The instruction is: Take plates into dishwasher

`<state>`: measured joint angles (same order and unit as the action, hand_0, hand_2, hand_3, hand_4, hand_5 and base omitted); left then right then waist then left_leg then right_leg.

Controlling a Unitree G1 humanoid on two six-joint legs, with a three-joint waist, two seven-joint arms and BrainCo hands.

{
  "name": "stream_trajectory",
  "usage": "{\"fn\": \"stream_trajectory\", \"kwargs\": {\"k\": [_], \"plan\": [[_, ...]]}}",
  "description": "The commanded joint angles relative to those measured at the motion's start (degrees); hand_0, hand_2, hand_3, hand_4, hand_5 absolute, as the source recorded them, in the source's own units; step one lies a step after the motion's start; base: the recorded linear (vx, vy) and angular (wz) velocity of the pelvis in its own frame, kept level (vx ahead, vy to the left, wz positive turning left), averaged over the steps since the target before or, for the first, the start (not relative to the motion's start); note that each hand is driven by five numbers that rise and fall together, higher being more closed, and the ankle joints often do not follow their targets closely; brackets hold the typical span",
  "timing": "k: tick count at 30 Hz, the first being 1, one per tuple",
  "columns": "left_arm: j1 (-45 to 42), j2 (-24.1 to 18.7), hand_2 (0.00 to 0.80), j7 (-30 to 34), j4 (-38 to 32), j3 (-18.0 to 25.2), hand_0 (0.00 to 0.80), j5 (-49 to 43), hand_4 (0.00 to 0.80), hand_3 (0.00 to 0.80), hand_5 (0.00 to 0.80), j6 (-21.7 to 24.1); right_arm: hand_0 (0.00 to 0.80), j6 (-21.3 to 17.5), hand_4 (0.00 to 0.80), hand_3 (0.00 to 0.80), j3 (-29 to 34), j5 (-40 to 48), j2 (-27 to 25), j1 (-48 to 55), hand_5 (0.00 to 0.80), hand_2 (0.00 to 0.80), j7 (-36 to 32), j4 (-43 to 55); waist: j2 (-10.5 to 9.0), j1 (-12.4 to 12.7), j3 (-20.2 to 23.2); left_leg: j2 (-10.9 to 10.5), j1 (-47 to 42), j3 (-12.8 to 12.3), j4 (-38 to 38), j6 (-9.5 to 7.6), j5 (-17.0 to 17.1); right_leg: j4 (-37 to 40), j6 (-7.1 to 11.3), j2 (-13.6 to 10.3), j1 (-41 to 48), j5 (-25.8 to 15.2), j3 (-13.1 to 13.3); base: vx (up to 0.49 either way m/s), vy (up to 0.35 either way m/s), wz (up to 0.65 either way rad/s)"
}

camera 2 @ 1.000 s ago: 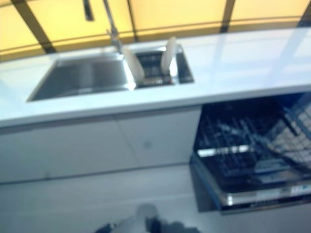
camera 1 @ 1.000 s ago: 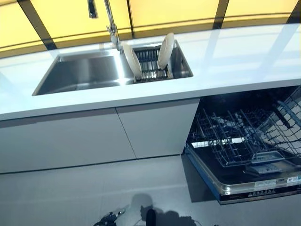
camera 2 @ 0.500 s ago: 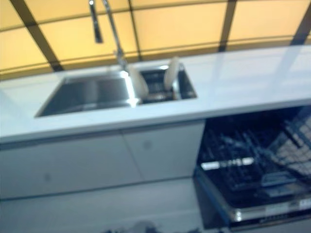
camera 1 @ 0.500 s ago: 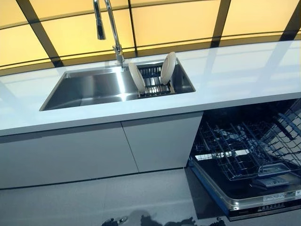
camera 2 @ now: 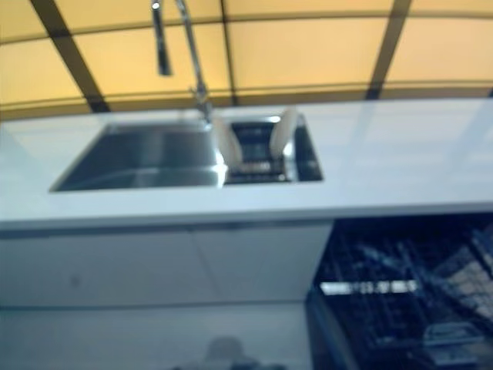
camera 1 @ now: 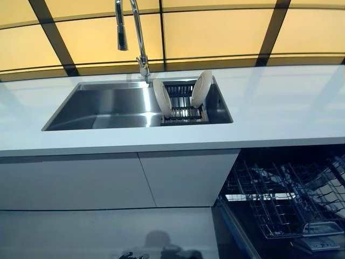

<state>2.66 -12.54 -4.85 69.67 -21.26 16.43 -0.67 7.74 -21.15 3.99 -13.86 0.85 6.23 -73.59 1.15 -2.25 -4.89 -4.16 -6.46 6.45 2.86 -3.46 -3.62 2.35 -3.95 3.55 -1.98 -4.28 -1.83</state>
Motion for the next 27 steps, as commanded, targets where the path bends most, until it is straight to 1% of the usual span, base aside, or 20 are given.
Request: {"fn": "stream_trajectory", "kwargs": {"k": [1,5,6,7,8,9,10,11,12,13,14,15,16,17,18,19,21,23,25,27], "plan": [[1.3,-0.4,0.0,0.4,0.7,0.4,0.0,-3.3,0.0,0.0,0.0,1.1,0.0,-0.9,0.0,0.0,0.9,1.2,-0.2,-4.5,0.0,0.0,-0.5,-0.1,-0.06,0.9,-0.6,-2.9,1.2,-3.0,-1.7,-3.41,-1.7,-5.8,4.68,-0.9,0.5,6.3,0.2,0.091,-0.027,0.0],[2.1,-0.5,0.0,-0.4,0.4,0.3,0.0,-2.5,0.0,0.0,0.0,0.1,0.0,-0.5,0.0,0.0,0.9,2.0,-0.2,-4.9,0.0,0.0,-0.1,0.1,-0.58,0.5,-1.2,-2.2,2.5,-4.6,-6.2,-3.56,-4.1,-8.5,3.71,-1.0,0.1,8.8,0.2,0.099,-0.046,0.02],[2.3,-0.3,0.0,-0.9,0.5,0.6,0.0,-1.9,0.0,0.0,0.0,0.0,0.0,-0.3,0.0,0.0,0.8,2.0,-0.4,-5.2,0.0,0.0,-0.2,0.2,-1.07,0.4,-1.5,-1.8,3.9,-6.1,-11.2,-3.34,-6.3,-8.6,3.07,-1.2,0.5,9.5,0.2,0.089,-0.052,0.03],[2.5,0.0,0.0,-1.3,0.6,0.8,0.0,-1.2,0.0,0.0,0.0,0.1,0.0,0.1,0.0,0.0,0.7,2.1,-0.6,-5.3,0.0,0.0,-0.2,0.5,-1.61,0.4,-2.0,-1.3,6.5,-8.1,-19.2,-2.8,-6.7,-8.3,2.38,-1.5,1.3,9.6,0.0,0.066,-0.07,0.05],[2.7,0.3,0.0,-1.8,0.6,0.9,0.0,-0.1,0.0,0.0,0.0,0.3,0.0,0.5,0.0,0.0,0.5,2.2,-1.0,-5.4,0.0,0.0,-0.4,1.0,-1.72,0.5,-2.8,-0.2,10.8,-9.2,-29.5,-1.98,-5.3,-8.5,1.39,-1.3,1.7,9.7,-0.6,-0.004,-0.09,0.09],[2.7,0.8,0.0,-2.3,0.8,1.3,0.0,3.9,0.0,0.0,0.0,1.3,0.0,1.2,0.0,0.0,0.1,2.8,-1.6,-5.4,0.0,0.0,-0.5,1.8,-1.45,0.7,-4.2,1.1,16.9,-9.1,-40.7,-0.57,-1.0,-9.5,-0.14,-0.6,1.9,10.0,-1.4,-0.013,-0.067,0.28],[2.3,1.2,0.0,-3.5,0.6,2.9,0.0,6.1,0.0,0.0,0.0,1.7,0.0,1.9,0.0,0.0,0.3,3.0,-1.9,-5.3,0.0,0.0,-0.3,2.1,-1.01,1.1,-5.2,0.9,20.8,-7.5,-45.2,0.53,1.2,-10.6,-1.06,0.0,2.5,10.4,-1.5,0.054,-0.025,0.32],[1.6,1.4,0.0,-3.7,0.7,4.5,0.0,7.3,0.0,0.0,0.0,2.6,0.0,2.6,0.0,0.0,0.8,4.1,-2.0,-5.1,0.0,0.0,0.2,1.9,-1.29,1.4,-5.7,1.8,20.9,-6.9,-41.1,0.97,2.0,-11.1,-1.24,-0.4,3.7,10.7,-1.6,0.116,0.029,0.21],[1.5,1.3,0.0,-3.6,0.8,5.1,0.0,7.5,0.0,0.0,0.0,2.8,0.0,2.6,0.0,0.0,1.1,4.4,-2.0,-5.0,0.0,0.0,0.2,1.6,-1.68,1.4,-5.8,2.4,19.7,-7.4,-38.1,0.91,1.7,-11.1,-1.04,-1.0,4.3,10.8,-1.7,0.172,0.067,-0.1],[1.2,1.3,0.0,-4.0,0.9,5.9,0.0,7.5,0.0,0.0,0.0,3.5,0.0,2.6,0.0,0.0,1.7,5.2,-2.0,-5.0,0.0,0.0,0.2,0.9,-2.22,1.3,-5.9,3.5,17.4,-8.5,-32.2,1.04,1.5,-10.8,-0.66,-1.9,5.3,10.9,-2.0,0.265,0.181,-0.31],[1.0,1.3,0.0,-3.6,1.1,6.6,0.0,5.8,0.0,0.0,0.0,4.0,0.0,1.9,0.0,0.0,3.4,6.0,-1.8,-4.9,0.0,0.0,0.8,-0.3,-2.65,0.8,-5.5,5.3,13.6,-9.5,-18.1,2.38,4.6,-9.3,0.23,-3.6,7.3,10.9,-3.5,0.281,0.215,-0.27],[1.2,1.3,0.0,-3.1,1.3,6.7,0.0,4.3,0.0,0.0,0.0,4.0,0.0,1.7,0.0,0.0,3.9,6.4,-1.8,-4.8,0.0,0.0,1.1,-0.5,-2.7,0.8,-5.5,5.4,12.6,-8.9,-13.8,2.79,6.0,-8.7,0.66,-4.2,8.1,10.7,-4.1,0.339,0.333,-0.08],[1.7,1.5,0.0,-3.0,1.4,6.1,0.0,0.1,0.0,0.0,0.0,4.8,0.0,1.3,0.0,0.0,4.8,5.9,-1.7,-4.9,0.0,0.0,0.7,-0.8,-2.44,1.0,-5.0,4.7,10.9,-5.4,-5.5,2.96,6.7,-7.5,2.22,-5.6,10.0,10.4,-4.5,0.231,0.275,0.18],[2.0,1.5,0.0,-2.9,1.4,5.8,0.0,-2.8,0.0,0.0,0.0,4.9,0.0,1.0,0.0,0.0,5.1,5.4,-1.7,-4.9,0.0,0.0,0.6,-1.0,-2.28,0.9,-4.7,4.5,10.8,-5.0,-4.8,2.84,6.4,-7.5,2.69,-6.1,10.4,10.7,-4.8,0.335,0.388,0.27],[2.7,1.2,0.0,-3.4,1.3,4.6,0.0,-6.5,0.0,0.0,0.0,4.3,0.0,1.2,0.0,0.0,5.6,4.0,-1.7,-5.1,0.0,0.0,0.9,-1.2,-1.8,0.7,-4.0,4.3,9.1,-5.8,-3.4,2.87,5.2,-7.8,3.88,-7.4,11.0,11.6,-5.4,0.311,0.358,0.18],[3.0,0.7,0.0,-3.3,1.1,2.5,0.0,-6.2,0.0,0.0,0.0,4.0,0.0,1.4,0.0,0.0,6.1,4.9,-1.7,-4.7,0.0,0.0,1.5,-1.3,-1.54,-0.1,-3.4,4.2,8.9,-7.4,-6.1,2.48,3.5,-9.3,4.44,-8.3,10.6,12.3,-5.3,0.337,0.393,0.01],[3.2,-0.2,0.0,-3.2,-0.2,1.6,0.0,-3.5,0.0,0.0,0.0,3.6,0.0,1.9,0.0,0.0,6.6,4.0,-2.1,-3.9,0.0,0.0,0.5,-0.8,-1.14,-0.4,-2.5,2.8,8.9,-6.3,-7.8,1.75,1.7,-9.3,5.55,-9.1,10.2,11.4,-4.1,0.217,0.281,-0.18],[3.8,-1.3,0.0,-2.6,-1.3,1.4,0.0,-1.5,0.0,0.0,0.0,1.7,0.0,1.8,0.0,0.0,6.1,1.7,-1.9,-3.6,0.0,0.0,0.1,-0.8,-0.47,-0.5,-1.6,2.8,8.0,-7.5,-7.0,1.09,1.0,-8.7,6.11,-9.7,9.0,10.7,-3.9,0.169,0.196,-0.18],[4.1,-1.9,0.0,-1.8,-0.7,1.9,0.0,-1.6,0.0,0.0,0.0,1.0,0.0,1.1,0.0,0.0,5.3,3.3,-1.3,-3.8,0.0,0.0,0.6,-1.0,-0.34,-0.1,-0.9,2.6,8.4,-7.4,-7.2,0.21,0.5,-7.2,6.36,-9.7,8.3,9.7,-3.1,0.126,0.098,-0.24],[4.2,-2.2,0.0,-1.1,-0.3,2.2,0.0,-2.4,0.0,0.0,0.0,1.0,0.0,0.9,0.0,0.0,5.0,3.1,-1.0,-4.1,0.0,0.0,0.5,-0.7,-0.43,0.2,-0.6,2.6,9.3,-7.4,-7.8,-0.02,0.2,-6.4,6.58,-9.7,7.7,9.1,-2.5,0.078,0.041,-0.15]]}}
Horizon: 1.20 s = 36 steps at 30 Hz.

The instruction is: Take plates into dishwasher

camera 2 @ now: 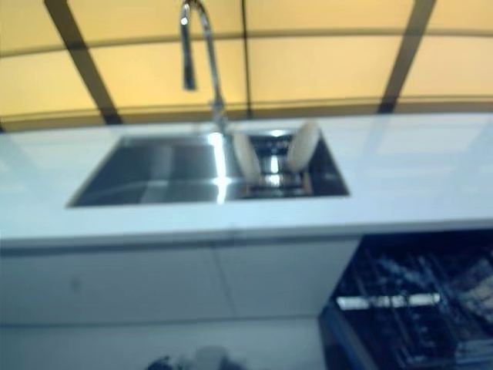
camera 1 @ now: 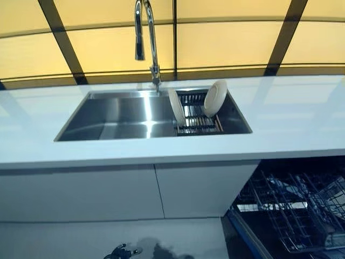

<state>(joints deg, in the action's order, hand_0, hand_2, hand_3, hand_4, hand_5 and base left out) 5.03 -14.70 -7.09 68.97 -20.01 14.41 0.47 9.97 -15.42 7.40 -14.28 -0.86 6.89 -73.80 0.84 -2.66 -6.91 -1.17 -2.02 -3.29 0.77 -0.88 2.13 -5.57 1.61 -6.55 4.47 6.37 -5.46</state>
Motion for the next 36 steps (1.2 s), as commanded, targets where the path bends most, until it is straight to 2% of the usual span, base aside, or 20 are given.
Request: {"fn": "stream_trajectory", "kwargs": {"k": [1,7,11,13,14,15,17,18,19,20,23,25,26,29,30,31,32,34,36], "plan": [[2.0,-0.1,0.0,1.3,0.4,0.8,0.0,-0.5,0.0,0.0,0.0,0.0,0.0,-1.2,0.0,0.0,-1.1,-0.2,-0.5,-2.7,0.0,0.0,-0.5,-0.2,-0.26,0.7,1.4,-0.4,5.4,2.3,-6.2,-2.71,-5.9,2.0,1.14,0.4,1.0,-1.9,1.7,0.043,0.021,-0.04],[1.9,1.0,0.0,1.3,0.6,1.5,0.0,0.5,0.0,0.0,0.0,0.3,0.0,-0.3,0.0,0.0,-1.0,-0.9,-0.5,-3.2,0.0,0.0,-2.4,0.3,-1.11,1.3,1.0,-0.5,8.4,2.0,-11.1,-2.69,-8.2,5.1,1.87,0.1,1.6,-3.5,3.2,0.067,0.039,0.0],[2.6,1.1,0.0,0.5,0.5,0.7,0.0,-4.1,0.0,0.0,0.0,-0.3,0.0,1.0,0.0,0.0,-1.4,-3.8,-0.6,-3.6,0.0,0.0,-3.9,-0.1,-1.06,1.4,0.8,-1.0,8.7,1.0,-13.3,-3.98,-10.1,4.1,2.82,-0.8,1.7,-3.5,3.6,0.124,0.132,-0.02],[2.4,0.3,0.0,0.4,0.0,-0.1,0.0,-4.8,0.0,0.0,0.0,-1.0,0.0,0.8,0.0,0.0,-1.8,-4.6,-0.5,-3.5,0.0,0.0,-3.9,0.0,-0.51,1.4,1.2,-1.7,6.2,1.7,-10.2,-4.97,-9.2,-1.1,2.51,-1.5,-0.5,-4.5,3.0,0.185,0.178,-0.02],[2.3,0.0,0.0,0.5,-0.4,-0.4,0.0,-4.7,0.0,0.0,0.0,-1.4,0.0,0.8,0.0,0.0,-2.0,-4.9,-0.5,-3.5,0.0,0.0,-4.0,0.3,-0.25,1.4,1.1,-2.1,5.0,2.0,-8.5,-5.39,-8.6,-5.5,2.48,-2.1,-2.6,-6.4,2.7,0.12,0.207,-0.08],[1.9,-0.6,0.0,1.0,-0.8,-0.9,0.0,-4.5,0.0,0.0,0.0,-1.6,0.0,0.2,0.0,0.0,-2.3,-6.0,-0.9,-3.9,0.0,0.0,-4.5,0.9,0.47,1.0,0.4,-2.5,2.7,2.1,-5.2,-5.99,-7.4,-16.1,2.37,-2.6,-9.2,-9.9,2.8,0.069,0.172,-0.15],[1.6,-1.0,0.0,1.4,-0.9,-1.2,0.0,-4.1,0.0,0.0,0.0,-2.0,0.0,-0.2,0.0,0.0,-2.6,-7.5,-1.3,-4.1,0.0,0.0,-5.3,1.4,0.89,0.7,-0.2,-2.6,0.6,1.7,-2.4,-6.09,-6.5,-20.4,1.81,-1.6,-12.6,-9.9,2.7,0.07,0.093,-0.51],[1.4,-1.3,0.0,1.5,-0.9,-1.2,0.0,-3.2,0.0,0.0,0.0,-2.2,0.0,-0.3,0.0,0.0,-3.4,-8.8,-1.5,-4.3,0.0,0.0,-6.0,1.7,1.23,0.5,-0.5,-2.4,-0.6,1.5,-0.8,-5.83,-5.8,-18.3,1.35,-0.1,-13.0,-9.1,2.5,0.105,-0.029,-0.55],[1.5,-1.7,0.0,1.7,-0.8,-1.1,0.0,-1.3,0.0,0.0,0.0,-2.0,0.0,-1.0,0.0,0.0,-4.8,-9.8,-1.5,-4.5,0.0,0.0,-6.8,1.5,1.31,0.5,-0.4,-2.0,-0.7,1.0,-0.7,-5.17,-5.5,-11.1,0.99,2.1,-12.5,-7.8,2.4,0.088,-0.086,-0.29],[1.6,-1.8,0.0,2.0,-0.8,-0.8,0.0,-0.5,0.0,0.0,0.0,-1.8,0.0,-1.7,0.0,0.0,-5.5,-10.1,-1.5,-4.7,0.0,0.0,-6.9,1.2,1.26,0.7,-0.6,-1.9,-0.7,0.8,-1.1,-4.93,-5.9,-7.1,1.04,3.1,-12.3,-7.9,2.5,0.062,-0.121,-0.02],[2.1,-1.9,0.0,2.9,-0.9,0.7,0.0,-2.2,0.0,0.0,0.0,-1.7,0.0,-4.4,0.0,0.0,-6.8,-13.0,-1.4,-5.0,0.0,0.0,-7.7,1.5,0.18,1.2,-0.6,-2.1,0.7,1.8,-3.8,-5.17,-7.1,-2.8,0.96,4.5,-9.0,-5.6,4.3,0.095,-0.16,0.01],[2.1,-1.4,0.0,3.3,-0.9,0.6,0.0,-1.8,0.0,0.0,0.0,-1.7,0.0,-5.6,0.0,0.0,-7.9,-12.0,-1.6,-5.3,0.0,0.0,-9.8,2.2,-0.76,1.6,-0.1,-1.9,1.2,2.1,-4.6,-4.69,-6.8,0.3,0.92,4.5,-6.6,-5.7,3.2,0.103,-0.182,0.32],[2.1,-0.8,0.0,4.2,-0.7,0.6,0.0,-2.2,0.0,0.0,0.0,-1.0,0.0,-6.4,0.0,0.0,-8.3,-12.6,-1.9,-5.9,0.0,0.0,-13.2,2.9,-1.26,2.0,0.2,-1.4,0.9,1.6,-3.9,-4.22,-6.6,2.3,0.86,4.4,-5.3,-5.9,2.1,0.082,-0.127,0.29],[1.4,0.5,0.0,2.8,-0.2,0.4,0.0,-3.3,0.0,0.0,0.0,-0.2,0.0,-8.4,0.0,0.0,-9.6,-15.3,-1.9,-5.8,0.0,0.0,-16.8,3.2,-1.86,2.5,1.2,-1.2,-0.5,2.2,-1.0,-3.62,-5.7,5.5,0.53,4.6,-3.0,-6.1,1.2,0.111,-0.11,0.17],[1.3,0.5,0.0,2.5,-0.2,0.6,0.0,-3.5,0.0,0.0,0.0,-0.4,0.0,-10.1,0.0,0.0,-10.3,-15.9,-2.1,-5.9,0.0,0.0,-18.2,3.5,-2.0,2.7,1.5,-1.1,-0.9,2.4,-0.2,-3.38,-5.5,6.4,0.51,4.7,-2.4,-6.2,0.8,0.092,-0.089,0.17],[1.2,0.3,0.0,2.6,-0.3,0.5,0.0,-3.6,0.0,0.0,0.0,-0.6,0.0,-13.7,0.0,0.0,-11.1,-16.6,-2.3,-6.2,0.0,0.0,-20.0,4.3,-2.09,3.0,1.8,-1.0,-1.4,2.7,1.0,-2.91,-5.0,7.7,0.53,4.7,-1.6,-6.4,0.3,0.066,-0.072,0.13],[1.1,0.3,0.0,2.7,-0.2,0.4,0.0,-3.7,0.0,0.0,0.0,-0.5,0.0,-14.4,0.0,0.0,-11.6,-16.3,-2.4,-6.4,0.0,0.0,-20.8,4.9,-2.07,3.2,2.0,-1.0,-1.6,2.7,1.7,-2.75,-4.8,8.2,0.59,4.6,-1.4,-6.5,0.0,0.057,-0.066,0.15],[1.1,0.1,0.0,3.6,0.2,0.2,0.0,-4.2,0.0,0.0,0.0,-0.7,0.0,-19.4,0.0,0.0,-12.3,-16.4,-3.4,-7.6,0.0,0.0,-25.2,5.7,-2.04,3.7,2.5,-0.7,-2.3,3.0,3.9,-2.08,-3.8,9.3,0.72,4.8,-0.6,-6.6,-1.1,0.051,-0.059,0.08],[1.1,0.1,0.0,3.3,0.2,-0.3,0.0,-4.6,0.0,0.0,0.0,-1.5,0.0,-21.3,0.0,0.0,-13.0,-15.3,-3.8,-8.4,0.0,0.0,-27.4,6.3,-2.16,4.1,2.8,-0.7,-2.7,3.2,4.2,-1.97,-3.8,10.0,0.82,4.8,0.2,-6.5,-1.8,0.055,-0.043,0.09]]}}
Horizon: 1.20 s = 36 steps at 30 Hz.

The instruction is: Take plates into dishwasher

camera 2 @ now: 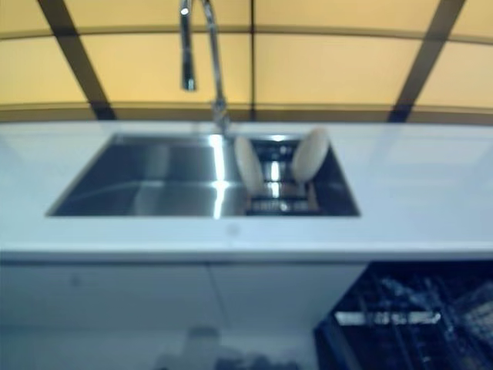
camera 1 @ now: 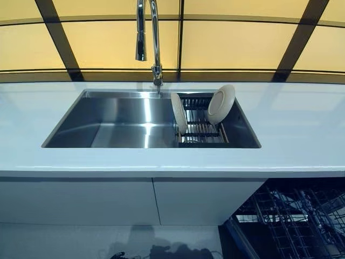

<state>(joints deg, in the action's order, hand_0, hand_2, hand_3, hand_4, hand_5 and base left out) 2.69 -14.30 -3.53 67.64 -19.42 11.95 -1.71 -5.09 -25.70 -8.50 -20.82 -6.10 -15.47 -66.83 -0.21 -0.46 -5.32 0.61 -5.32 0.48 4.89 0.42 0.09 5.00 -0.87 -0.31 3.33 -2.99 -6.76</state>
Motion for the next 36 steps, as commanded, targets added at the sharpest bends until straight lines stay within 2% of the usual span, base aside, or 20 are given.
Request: {"fn": "stream_trajectory", "kwargs": {"k": [1,2,4,8,10,14,18,21,23,24,26,29,31,32,36], "plan": [[3.2,-0.6,0.0,-0.2,1.3,-1.0,0.0,-2.5,0.0,0.0,0.0,0.5,0.0,-5.6,0.0,0.0,-3.5,2.2,2.6,-3.3,0.0,0.0,-6.4,1.6,-1.26,2.2,1.4,-2.5,0.4,-0.5,0.1,-3.27,-1.9,-0.4,3.29,-1.6,1.7,2.9,-0.9,0.042,-0.027,0.15],[3.1,-0.8,0.0,-0.1,1.1,-1.0,0.0,-2.7,0.0,0.0,0.0,0.5,0.0,-4.9,0.0,0.0,-4.0,3.2,2.4,-3.4,0.0,0.0,-7.0,3.2,-1.37,2.2,1.4,-2.5,0.2,-0.5,0.1,-3.25,-1.9,-0.4,3.3,-1.6,1.9,3.0,-1.1,0.043,-0.039,0.19],[1.4,-2.1,0.0,0.2,-2.0,-1.0,0.0,-3.3,0.0,0.0,0.0,-1.1,0.0,0.9,0.0,0.0,-5.1,9.6,0.5,-3.3,0.0,0.0,-11.5,17.2,-2.11,2.6,1.2,-2.3,-0.3,-1.0,0.1,-3.32,-2.1,-0.6,3.42,-1.8,2.3,3.1,-1.5,0.033,-0.045,0.15],[-1.2,-4.4,0.0,0.5,-5.5,0.0,0.0,-4.7,0.0,0.0,0.0,-1.9,0.0,9.3,0.0,0.0,-4.3,18.4,-4.0,-2.2,0.0,0.0,-15.5,35.6,-3.04,2.3,1.0,-2.1,-0.9,-1.8,0.1,-3.48,-2.5,-0.8,3.61,-1.6,2.5,2.9,-0.9,0.017,-0.027,0.06],[-2.0,-4.9,0.0,0.7,-5.8,0.4,0.0,-4.7,0.0,0.0,0.0,-1.9,0.0,11.8,0.0,0.0,-3.6,22.5,-5.7,-1.8,0.0,0.0,-17.0,40.0,-3.23,2.0,1.1,-2.0,-1.2,-2.4,0.1,-3.47,-2.8,-0.7,3.68,-1.5,2.6,2.8,-0.6,0.032,0.002,0.03],[-3.1,-4.6,0.0,0.4,-5.0,1.4,0.0,-4.5,0.0,0.0,0.0,-1.0,0.0,13.3,0.0,0.0,-1.6,24.6,-6.4,-1.3,0.0,0.0,-17.3,42.5,-3.22,1.4,1.4,-1.8,-1.8,-3.2,0.1,-3.5,-3.4,-0.6,3.74,-1.4,3.0,2.9,0.0,0.043,0.019,-0.01],[-3.7,-4.1,0.0,0.1,-4.2,1.5,0.0,-4.5,0.0,0.0,0.0,-0.1,0.0,12.1,0.0,0.0,-1.5,22.5,-6.9,-1.3,0.0,0.0,-18.8,43.9,-3.22,1.2,1.6,-1.8,-2.1,-3.5,0.1,-3.59,-3.9,-0.3,3.85,-1.5,3.4,3.1,0.3,0.037,0.016,-0.04],[-3.7,-4.3,0.0,0.3,-3.7,1.7,0.0,-4.6,0.0,0.0,0.0,0.4,0.0,12.8,0.0,0.0,-1.6,21.4,-8.1,-2.1,0.0,0.0,-22.3,45.8,-3.35,1.2,1.6,-1.7,-2.1,-3.7,0.1,-3.63,-4.1,-0.2,3.86,-1.6,3.5,3.2,0.3,0.0,0.0,0.0],[-3.7,-4.6,0.0,0.7,-3.3,1.8,0.0,-4.9,0.0,0.0,0.0,0.9,0.0,14.1,0.0,0.0,-1.6,21.0,-9.5,-2.7,0.0,0.0,-27.3,47.6,-3.46,1.2,1.6,-1.7,-2.1,-3.7,0.1,-3.6,-4.2,-0.1,3.88,-1.6,3.6,3.2,0.2,0.0,0.0,0.0],[-3.7,-4.6,0.0,0.7,-3.3,1.8,0.0,-4.9,0.0,0.0,0.0,0.9,0.0,14.1,0.0,0.0,-1.6,21.0,-9.5,-2.6,0.0,0.0,-27.3,47.6,-3.46,1.2,1.6,-1.7,-2.1,-3.7,0.1,-3.6,-4.2,-0.1,3.88,-1.6,3.6,3.2,0.2,0.0,0.0,0.0],[-3.4,-5.6,0.0,1.6,-3.0,2.2,0.0,-5.7,0.0,0.0,0.0,1.0,0.0,18.2,0.0,0.0,0.2,28.0,-13.5,-4.1,0.0,0.0,-36.5,52.4,-3.85,1.3,1.5,-1.6,-2.2,-3.8,0.1,-3.44,-4.1,0.0,3.95,-1.6,3.7,3.0,0.1,0.014,-0.017,0.0],[-3.0,-6.7,0.0,2.6,-2.2,2.6,0.0,-6.3,0.0,0.0,0.0,1.3,0.0,20.6,0.0,0.0,3.2,37.6,-16.8,-6.3,0.0,0.0,-41.3,57.8,-4.18,1.3,1.6,-1.5,-2.1,-3.7,0.1,-3.35,-4.1,0.0,4.1,-1.6,3.6,2.8,0.1,0.007,-0.011,0.0],[-3.1,-7.0,0.0,3.1,-1.9,3.0,0.0,-7.0,0.0,0.0,0.0,1.7,0.0,21.3,0.0,0.0,6.8,48.9,-18.5,-8.4,0.0,0.0,-39.5,61.8,-4.32,1.3,1.8,-1.4,-2.0,-3.7,0.1,-3.23,-4.1,0.0,4.17,-1.6,3.5,2.8,0.1,0.0,0.0,0.0],[-3.3,-6.9,0.0,3.1,-1.8,3.2,0.0,-7.3,0.0,0.0,0.0,1.9,0.0,23.0,0.0,0.0,9.0,52.8,-18.3,-9.6,0.0,0.0,-38.5,63.0,-4.34,1.3,1.9,-1.4,-2.0,-3.6,0.1,-3.18,-4.2,0.0,4.17,-1.6,3.5,2.9,0.2,0.0,0.0,0.0],[-4.2,-6.2,0.0,2.8,-1.0,4.0,0.0,-8.2,0.0,0.0,0.0,3.1,0.0,21.4,0.0,0.0,16.3,64.0,-17.8,-14.4,0.0,0.0,-32.5,64.9,-4.28,1.2,2.6,-1.3,-1.9,-3.6,0.1,-3.05,-4.6,0.0,4.26,-1.6,3.3,3.3,0.3,0.0,-0.002,-0.01]]}}
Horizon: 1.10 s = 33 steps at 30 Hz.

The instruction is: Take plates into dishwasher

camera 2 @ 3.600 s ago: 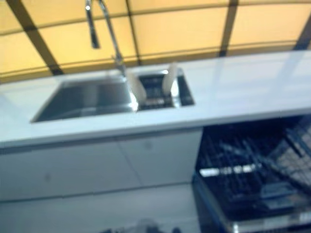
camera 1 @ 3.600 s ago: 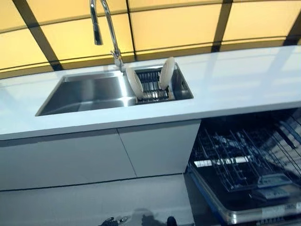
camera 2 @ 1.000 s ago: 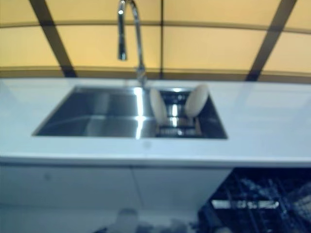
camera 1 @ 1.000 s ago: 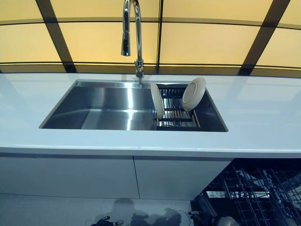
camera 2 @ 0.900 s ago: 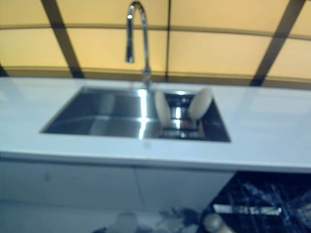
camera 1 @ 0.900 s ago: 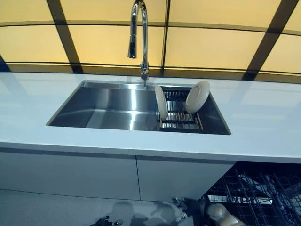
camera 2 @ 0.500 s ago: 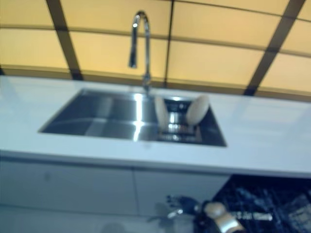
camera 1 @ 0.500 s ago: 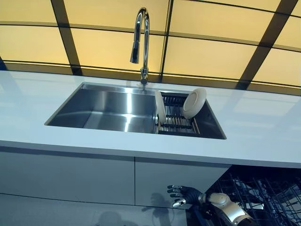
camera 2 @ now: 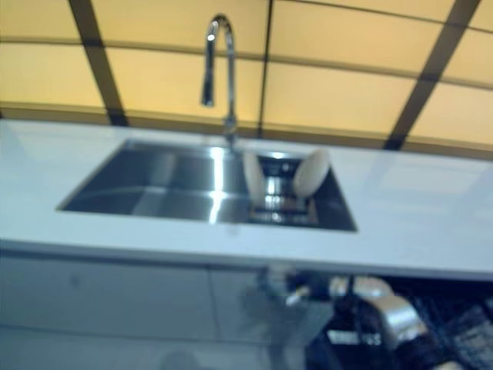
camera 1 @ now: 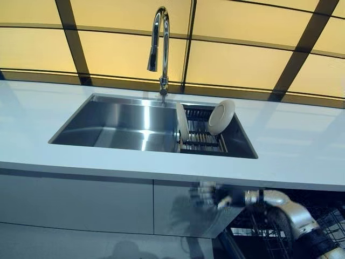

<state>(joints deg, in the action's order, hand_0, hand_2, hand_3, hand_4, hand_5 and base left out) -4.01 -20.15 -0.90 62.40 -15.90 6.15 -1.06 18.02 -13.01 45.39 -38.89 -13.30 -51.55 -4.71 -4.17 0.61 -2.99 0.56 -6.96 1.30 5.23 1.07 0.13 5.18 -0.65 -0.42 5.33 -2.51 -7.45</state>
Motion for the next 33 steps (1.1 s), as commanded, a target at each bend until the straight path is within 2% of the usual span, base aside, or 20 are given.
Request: {"fn": "stream_trajectory", "kwargs": {"k": [1,4,9,13,15,18,21,22,24,25,26,27,28,29,30,33], "plan": [[2.3,-0.2,0.0,0.1,4.3,0.5,0.0,-2.5,0.0,0.0,0.0,2.5,0.0,-2.1,0.0,0.0,5.2,12.4,0.1,-8.1,0.0,0.0,4.7,3.0,-0.31,0.2,0.4,-1.2,-0.2,-4.3,-0.2,-3.69,-4.7,-0.2,4.02,-1.5,1.3,3.0,0.9,0.0,0.0,0.0],[2.2,-0.2,0.0,0.3,4.3,0.9,0.0,-2.9,0.0,0.0,0.0,2.3,0.0,-3.2,0.0,0.0,10.0,18.0,-0.7,-12.6,0.0,0.0,8.6,0.8,-0.21,0.4,0.9,-1.2,-0.4,-4.2,-0.2,-3.5,-5.0,-0.2,3.98,-1.5,1.5,3.3,0.7,0.0,0.0,0.0],[2.7,-0.1,0.0,0.3,5.1,-0.4,0.0,-3.3,0.0,0.0,0.0,2.5,0.0,-5.9,0.0,0.0,13.6,28.4,-4.5,-21.5,0.0,0.0,18.4,-8.3,-0.09,1.1,1.3,-1.2,-0.9,-3.8,-0.2,-3.33,-5.5,-0.2,3.75,-1.6,2.2,3.9,-0.1,0.0,0.0,0.0],[3.6,0.2,0.0,-0.5,5.7,-1.7,0.0,-2.1,0.0,0.0,0.0,1.9,0.0,-8.5,0.0,0.0,14.1,25.0,-8.5,-26.7,0.0,0.0,30.9,-14.9,-0.03,1.2,1.5,-1.2,-1.2,-3.4,-0.2,-3.07,-5.5,-0.2,3.44,-1.6,2.8,4.2,-0.5,0.003,-0.008,0.0],[3.8,0.2,0.0,-1.0,5.8,-1.8,0.0,-1.2,0.0,0.0,0.0,1.7,0.0,-8.6,0.0,0.0,14.0,24.7,-10.0,-27.9,0.0,0.0,32.8,-17.4,-0.02,1.0,1.5,-1.1,-1.2,-3.3,-0.2,-3.03,-5.5,-0.2,3.27,-1.5,2.9,4.3,-0.6,0.017,-0.048,0.01],[4.0,0.4,0.0,-2.7,5.5,-1.1,0.0,3.1,0.0,0.0,0.0,0.2,0.0,-7.5,0.0,0.0,12.8,20.4,-12.7,-30.5,0.0,0.0,40.3,-21.3,-0.23,1.1,1.1,-1.0,-1.6,-2.6,-0.2,-2.97,-5.3,-1.6,2.32,-1.1,2.9,5.6,-0.4,0.05,-0.098,0.0],[3.8,0.9,0.0,-4.0,6.3,0.4,0.0,4.4,0.0,0.0,0.0,0.1,0.0,-7.0,0.0,0.0,9.7,17.1,-15.0,-35.8,0.0,0.0,47.4,-28.2,-1.66,1.5,-0.3,0.2,0.7,-4.3,-9.8,-2.21,-7.3,-4.8,-0.02,-1.1,2.5,7.7,0.5,0.047,-0.107,-0.01],[3.7,1.1,0.0,-4.3,5.8,1.0,0.0,4.3,0.0,0.0,0.0,0.6,0.0,-6.9,0.0,0.0,7.9,15.2,-15.9,-37.7,0.0,0.0,50.3,-30.1,-2.44,2.3,-2.1,0.3,6.0,-4.4,-22.5,-1.97,-8.0,-5.9,-1.1,-1.2,2.4,7.8,0.2,-0.061,-0.101,-0.07],[4.7,1.4,0.0,-4.0,3.4,1.5,0.0,4.7,0.0,0.0,0.0,-0.2,0.0,-8.5,0.0,0.0,6.7,12.1,-16.2,-37.8,0.0,0.0,56.0,-29.9,-2.04,3.0,-5.8,0.6,14.4,-3.5,-32.4,-1.34,-5.0,-8.1,-2.61,-0.4,2.2,7.6,-0.9,-0.109,-0.041,-0.07],[5.1,1.5,0.0,-3.8,3.1,1.3,0.0,4.8,0.0,0.0,0.0,-0.4,0.0,-8.6,0.0,0.0,6.7,11.3,-16.2,-37.7,0.0,0.0,57.1,-29.7,-1.87,2.9,-6.3,0.4,15.3,-3.7,-31.5,-0.93,-4.4,-8.4,-2.5,-0.3,2.2,7.6,-1.3,-0.047,0.083,0.08],[6.2,1.8,0.0,-3.2,2.8,0.5,0.0,4.3,0.0,0.0,0.0,-0.1,0.0,-8.2,0.0,0.0,6.3,9.4,-15.7,-37.6,0.0,0.0,61.3,-29.7,-1.53,2.6,-7.3,-0.6,14.8,-4.7,-22.7,0.06,-2.2,-8.6,-1.36,-0.6,2.6,7.2,-2.5,0.026,0.124,0.17],[6.6,1.8,0.0,-2.9,2.8,-0.4,0.0,4.0,0.0,0.0,0.0,0.3,0.0,-8.7,0.0,0.0,5.7,7.8,-15.3,-38.0,0.0,0.0,63.0,-30.7,-1.23,2.6,-7.8,-1.1,14.1,-4.6,-16.9,0.21,0.2,-8.9,-1.04,-0.4,3.2,7.4,-2.4,0.126,0.167,0.29],[6.7,1.6,0.0,-2.9,2.6,-0.5,0.0,3.4,0.0,0.0,0.0,0.1,0.0,-10.1,0.0,0.0,5.0,5.7,-15.2,-38.4,0.0,0.0,63.6,-32.0,-1.27,2.8,-7.9,-1.6,11.8,-3.4,-12.8,-0.85,-0.2,-8.9,-0.87,-0.6,3.5,7.8,-1.7,0.186,0.169,0.3],[7.1,1.1,0.0,-3.2,2.9,-1.6,0.0,4.6,0.0,0.0,0.0,0.6,0.0,-9.8,0.0,0.0,4.8,4.3,-15.9,-38.5,0.0,0.0,63.0,-31.9,-1.11,2.5,-7.5,-2.6,11.6,-3.3,-11.5,-1.02,-0.9,-8.8,-0.25,-1.0,4.1,8.0,-1.9,0.242,0.171,0.18],[7.7,0.3,0.0,-3.2,3.1,-1.9,0.0,5.3,0.0,0.0,0.0,1.0,0.0,-8.5,0.0,0.0,4.7,3.5,-16.2,-37.9,0.0,0.0,62.8,-30.8,-1.24,2.2,-6.8,-2.9,10.4,-3.2,-10.2,-1.92,-1.6,-8.7,0.21,-1.4,4.0,8.1,-1.9,0.231,0.155,0.1],[9.0,-0.7,0.0,-3.3,3.3,-2.4,0.0,6.6,0.0,0.0,0.0,0.3,0.0,-6.0,0.0,0.0,4.4,0.7,-16.7,-37.1,0.0,0.0,62.2,-30.3,-1.32,2.1,-5.6,-3.2,7.3,-2.6,-6.0,-2.68,-1.4,-8.6,1.76,-2.2,3.3,7.7,-2.5,0.212,0.092,-0.03]]}}
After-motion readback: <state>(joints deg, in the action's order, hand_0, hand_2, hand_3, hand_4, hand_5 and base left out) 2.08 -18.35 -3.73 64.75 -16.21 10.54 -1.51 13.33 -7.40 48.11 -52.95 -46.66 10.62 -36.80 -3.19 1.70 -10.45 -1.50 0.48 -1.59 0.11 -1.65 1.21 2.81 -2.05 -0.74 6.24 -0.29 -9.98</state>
